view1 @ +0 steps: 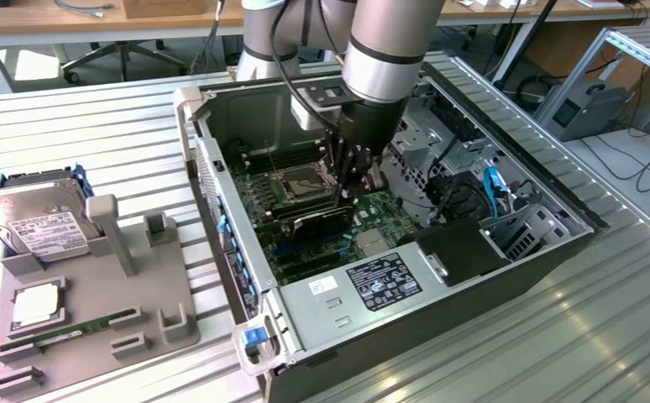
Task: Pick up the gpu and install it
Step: 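Press down on the gpu until it lock into place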
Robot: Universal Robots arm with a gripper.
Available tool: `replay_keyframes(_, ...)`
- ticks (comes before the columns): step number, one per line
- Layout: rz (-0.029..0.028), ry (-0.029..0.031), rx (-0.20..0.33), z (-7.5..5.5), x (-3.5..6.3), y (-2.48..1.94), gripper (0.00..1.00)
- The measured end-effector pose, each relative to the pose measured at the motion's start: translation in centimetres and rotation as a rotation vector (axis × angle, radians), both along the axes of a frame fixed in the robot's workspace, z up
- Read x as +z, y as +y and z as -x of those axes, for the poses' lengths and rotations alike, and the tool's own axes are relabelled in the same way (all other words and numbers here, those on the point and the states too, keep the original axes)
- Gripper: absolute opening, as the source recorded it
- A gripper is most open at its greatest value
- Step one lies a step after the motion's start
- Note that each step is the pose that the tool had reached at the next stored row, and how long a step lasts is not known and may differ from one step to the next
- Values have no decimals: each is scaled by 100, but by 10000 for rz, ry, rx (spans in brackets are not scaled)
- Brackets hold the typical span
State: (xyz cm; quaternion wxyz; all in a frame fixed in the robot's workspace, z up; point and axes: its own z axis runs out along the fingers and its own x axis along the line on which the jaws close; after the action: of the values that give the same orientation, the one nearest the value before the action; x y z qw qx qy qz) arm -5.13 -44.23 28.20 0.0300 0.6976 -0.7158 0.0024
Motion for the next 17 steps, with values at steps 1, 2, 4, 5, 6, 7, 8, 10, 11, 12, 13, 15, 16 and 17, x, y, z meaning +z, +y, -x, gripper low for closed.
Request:
replay_keyframes(1,0,-6,1,37,0,-1,11)
replay_keyframes(2,-2,-11,0,76,-2,-1,11)
replay_keyframes(4,-1,-18,0,160,-6,-2,11)
replay_keyframes(5,-1,-23,0,211,-10,-1,11)
replay_keyframes(6,-1,-26,0,254,-13,-2,11)
replay_keyframes(7,-1,-30,0,296,-16,-2,11)
replay_keyframes(8,-1,-33,0,341,-21,-1,11)
replay_keyframes(10,-2,-46,0,496,-40,5,11)
replay_keyframes(11,-2,-48,-1,530,-45,11,11)
replay_keyframes(12,-1,-49,-1,553,-48,18,11)
replay_keyframes(13,0,-49,-1,573,-50,24,11)
replay_keyframes(15,0,-49,0,603,-53,26,11)
replay_keyframes(16,1,-49,-1,610,-55,28,11)
replay_keyframes(17,0,-50,-1,626,-58,30,11)
